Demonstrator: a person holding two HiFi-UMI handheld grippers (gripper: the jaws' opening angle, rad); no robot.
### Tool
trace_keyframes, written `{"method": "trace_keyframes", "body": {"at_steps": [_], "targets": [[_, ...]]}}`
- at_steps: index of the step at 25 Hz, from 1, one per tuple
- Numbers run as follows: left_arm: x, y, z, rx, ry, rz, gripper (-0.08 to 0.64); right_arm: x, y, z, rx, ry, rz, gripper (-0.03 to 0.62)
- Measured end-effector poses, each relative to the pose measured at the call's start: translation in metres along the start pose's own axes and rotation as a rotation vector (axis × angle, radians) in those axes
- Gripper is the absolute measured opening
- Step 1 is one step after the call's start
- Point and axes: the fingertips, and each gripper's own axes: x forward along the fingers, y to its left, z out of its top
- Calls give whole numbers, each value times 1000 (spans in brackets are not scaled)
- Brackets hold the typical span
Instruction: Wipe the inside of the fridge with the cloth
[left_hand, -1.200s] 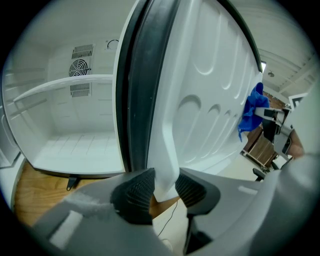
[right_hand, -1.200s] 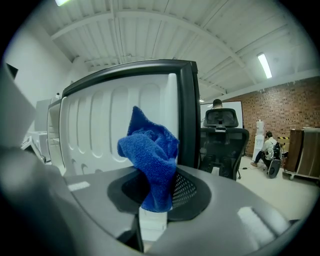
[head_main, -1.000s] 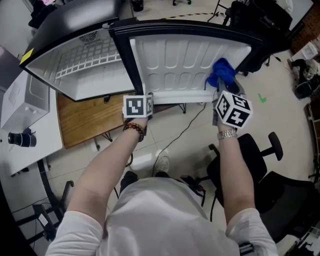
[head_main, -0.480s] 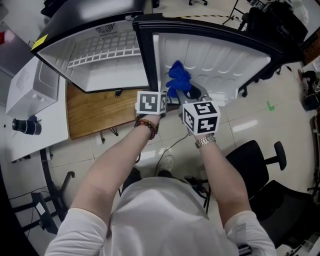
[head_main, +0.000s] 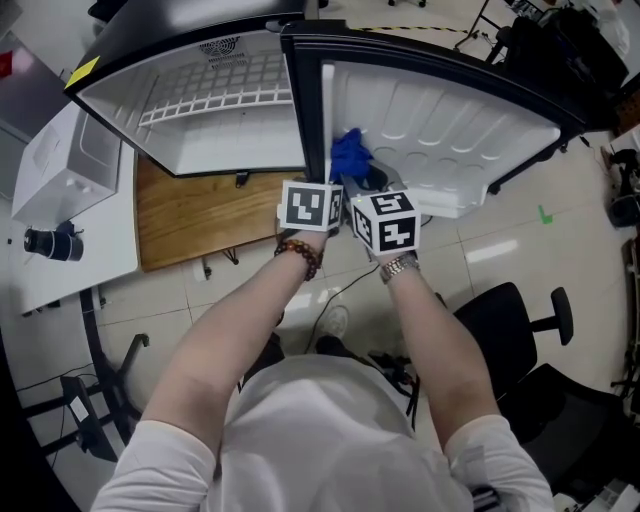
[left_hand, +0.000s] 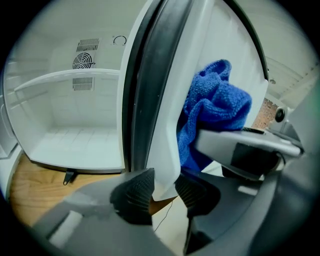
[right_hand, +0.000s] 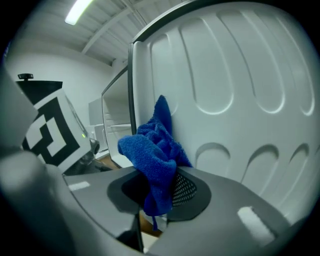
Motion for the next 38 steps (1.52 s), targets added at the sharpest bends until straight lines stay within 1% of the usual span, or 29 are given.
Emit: {"method": "trace_keyframes", "body": {"at_steps": [5,18,22,28,35,38], "targets": [[0,0,0,4,-6,-4,136,-12,-19,-9,17,-3,-81,86],[-3,1,-1,18,-10,3,133,-71,-104,-35,103,-8,-297,86],[-3,1,-2,20,-7,5,133,-87,-126,-39,107,-8,-346,86],[-3,1,-1,26,-7,7,132,-114,-161,-46,147,-12,-440,86],[-3,2,-2,31,-6,13,130,-140,-192,-52,180,-3,-549,86],[-3,1,-2,30,-6,15,130,-147,-197,-50,178,-9,-578,84]]}}
